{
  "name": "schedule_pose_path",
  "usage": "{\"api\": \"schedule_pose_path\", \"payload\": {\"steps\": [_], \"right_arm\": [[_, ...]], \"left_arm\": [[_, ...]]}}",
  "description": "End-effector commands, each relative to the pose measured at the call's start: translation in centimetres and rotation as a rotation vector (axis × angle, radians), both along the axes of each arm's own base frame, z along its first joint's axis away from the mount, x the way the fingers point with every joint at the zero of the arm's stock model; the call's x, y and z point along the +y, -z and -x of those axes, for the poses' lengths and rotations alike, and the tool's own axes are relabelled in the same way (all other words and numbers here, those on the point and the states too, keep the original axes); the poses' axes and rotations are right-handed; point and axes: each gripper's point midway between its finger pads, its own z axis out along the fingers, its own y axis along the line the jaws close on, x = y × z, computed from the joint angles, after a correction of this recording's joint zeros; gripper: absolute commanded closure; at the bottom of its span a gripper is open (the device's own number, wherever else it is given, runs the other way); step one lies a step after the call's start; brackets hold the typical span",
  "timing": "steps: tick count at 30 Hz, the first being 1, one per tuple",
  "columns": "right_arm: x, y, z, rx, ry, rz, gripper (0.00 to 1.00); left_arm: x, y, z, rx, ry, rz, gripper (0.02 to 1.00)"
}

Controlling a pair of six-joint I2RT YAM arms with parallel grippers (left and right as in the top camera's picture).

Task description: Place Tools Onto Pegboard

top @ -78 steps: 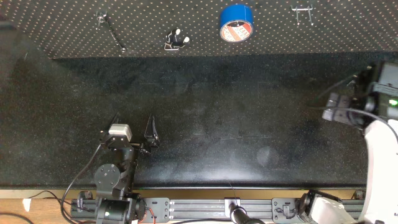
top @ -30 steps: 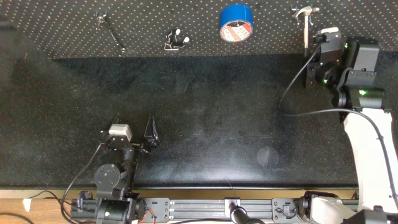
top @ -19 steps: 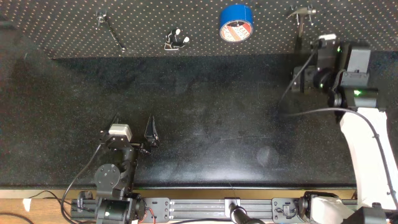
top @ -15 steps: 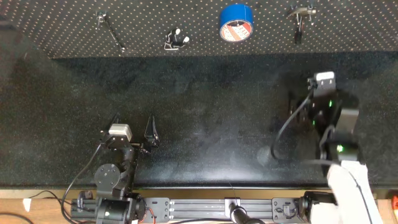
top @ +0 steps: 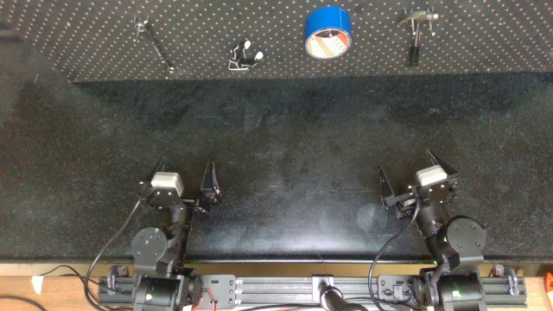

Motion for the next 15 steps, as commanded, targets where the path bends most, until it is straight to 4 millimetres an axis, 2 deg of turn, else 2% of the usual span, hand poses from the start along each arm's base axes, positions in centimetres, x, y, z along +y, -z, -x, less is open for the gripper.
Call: {"api": "schedule_pose_path", "payload": {"steps": [1,15], "right_arm": [[0.37,-1.96,0.5,-0.068,-0.01,-0.079,0.025],[0.38,-1.97,0.5,-0.065,-0.01,-0.089,0.025]], "left_arm": [[-0.19,0.13,0.05,0.002,0.011,-0.009,0.023],[-0.19,0.13,0.05,0.002,0.011,-0.009,0.023]]}}
